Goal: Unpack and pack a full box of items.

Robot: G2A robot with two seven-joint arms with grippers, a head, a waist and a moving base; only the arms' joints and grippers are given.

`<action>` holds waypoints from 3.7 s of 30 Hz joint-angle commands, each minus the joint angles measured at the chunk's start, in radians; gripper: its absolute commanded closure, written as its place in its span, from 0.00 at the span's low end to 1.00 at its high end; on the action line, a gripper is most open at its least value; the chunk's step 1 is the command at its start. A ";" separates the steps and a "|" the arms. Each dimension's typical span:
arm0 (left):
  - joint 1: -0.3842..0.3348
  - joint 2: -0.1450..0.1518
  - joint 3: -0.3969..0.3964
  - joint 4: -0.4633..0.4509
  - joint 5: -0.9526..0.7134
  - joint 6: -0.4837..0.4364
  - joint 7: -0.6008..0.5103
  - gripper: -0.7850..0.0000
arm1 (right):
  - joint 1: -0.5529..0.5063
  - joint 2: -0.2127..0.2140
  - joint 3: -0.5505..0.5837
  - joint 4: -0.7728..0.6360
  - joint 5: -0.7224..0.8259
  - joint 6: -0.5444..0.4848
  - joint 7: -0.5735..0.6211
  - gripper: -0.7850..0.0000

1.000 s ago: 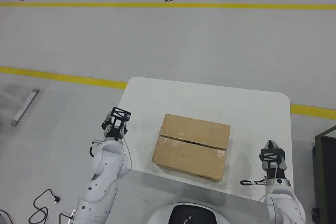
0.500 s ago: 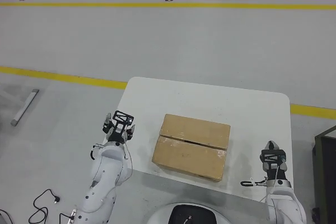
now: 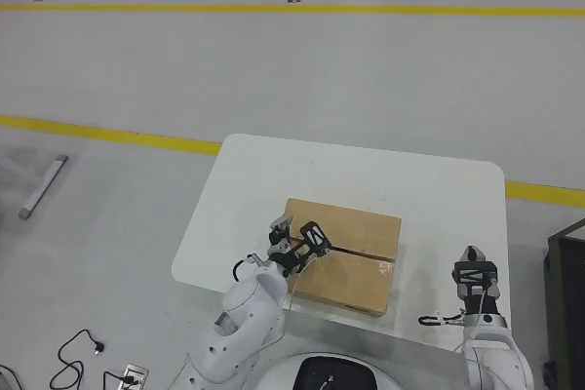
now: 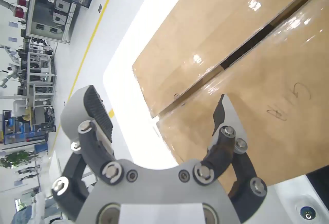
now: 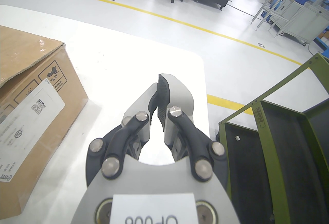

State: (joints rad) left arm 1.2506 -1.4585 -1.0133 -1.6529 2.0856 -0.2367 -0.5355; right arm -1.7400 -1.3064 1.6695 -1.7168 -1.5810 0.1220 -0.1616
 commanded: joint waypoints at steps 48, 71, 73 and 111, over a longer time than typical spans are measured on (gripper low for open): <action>-0.509 -0.166 0.225 0.476 0.071 0.298 0.127 0.00 | 0.010 -0.002 0.021 -0.019 -0.016 -0.031 0.008 1.00; -0.816 -0.358 0.328 1.108 -0.149 0.376 0.230 0.00 | 0.040 -0.004 0.029 -0.013 -0.019 -0.018 0.033 1.00; -0.830 -0.371 0.336 1.141 -0.150 0.369 0.225 0.00 | 0.040 -0.005 0.026 -0.013 -0.019 -0.016 0.032 1.00; -0.755 -0.364 0.224 1.099 -0.215 0.437 0.327 0.00 | 0.000 -0.011 0.016 -0.065 -0.002 -0.032 0.005 1.00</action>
State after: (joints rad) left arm 0.4779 -1.8317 -0.7837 -0.5160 1.8530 0.2032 -0.1990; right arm -1.7395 -1.3170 1.6871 -1.7820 -1.5815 0.0906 -0.1553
